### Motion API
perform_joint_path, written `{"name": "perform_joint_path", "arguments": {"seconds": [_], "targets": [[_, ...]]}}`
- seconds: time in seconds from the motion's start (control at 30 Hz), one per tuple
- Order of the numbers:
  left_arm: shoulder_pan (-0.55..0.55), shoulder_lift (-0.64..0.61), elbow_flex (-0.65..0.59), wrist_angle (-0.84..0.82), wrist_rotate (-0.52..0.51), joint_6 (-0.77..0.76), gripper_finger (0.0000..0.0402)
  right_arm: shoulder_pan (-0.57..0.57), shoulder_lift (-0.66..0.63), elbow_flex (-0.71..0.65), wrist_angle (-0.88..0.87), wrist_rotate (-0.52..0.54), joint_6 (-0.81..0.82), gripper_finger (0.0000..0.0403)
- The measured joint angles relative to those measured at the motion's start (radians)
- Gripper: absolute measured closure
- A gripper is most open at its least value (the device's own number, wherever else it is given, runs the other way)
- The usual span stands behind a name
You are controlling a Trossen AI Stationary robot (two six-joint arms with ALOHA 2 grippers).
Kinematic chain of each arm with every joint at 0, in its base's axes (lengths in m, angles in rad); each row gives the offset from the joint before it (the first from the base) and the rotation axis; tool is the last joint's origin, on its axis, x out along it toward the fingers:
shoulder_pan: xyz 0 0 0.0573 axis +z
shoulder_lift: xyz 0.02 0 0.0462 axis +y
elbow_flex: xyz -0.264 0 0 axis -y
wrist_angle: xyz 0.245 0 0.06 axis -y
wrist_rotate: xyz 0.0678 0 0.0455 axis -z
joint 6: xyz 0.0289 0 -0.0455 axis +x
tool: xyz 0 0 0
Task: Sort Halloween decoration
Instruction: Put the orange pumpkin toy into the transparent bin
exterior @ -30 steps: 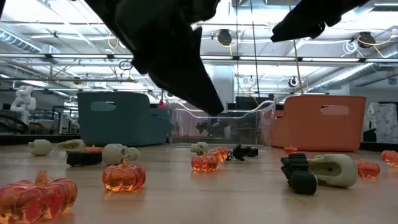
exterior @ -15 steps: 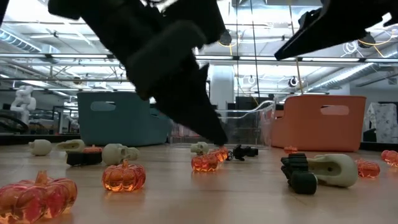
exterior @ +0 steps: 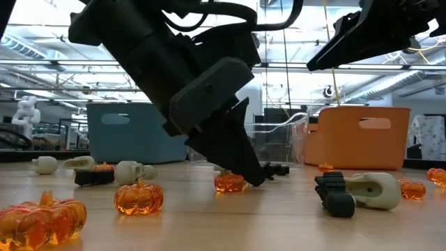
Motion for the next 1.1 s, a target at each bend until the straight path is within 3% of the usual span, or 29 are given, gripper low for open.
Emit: {"name": "perform_joint_path", "arguments": {"seconds": [0.13, 0.6, 1.1], "targets": [[0.001, 0.000, 0.000, -0.004, 0.006, 0.002, 0.0201, 0.000, 0.000, 0.000, 0.000, 0.000, -0.002, 0.0232], [0.011, 0.000, 0.000, -0.004, 0.011, 0.090, 0.0315, 0.000, 0.000, 0.000, -0.001, 0.001, -0.003, 0.0232], [0.012, -0.009, -0.002, -0.014, 0.018, 0.139, 0.0322, 0.000, 0.000, 0.000, -0.001, 0.001, -0.003, 0.0232]]}}
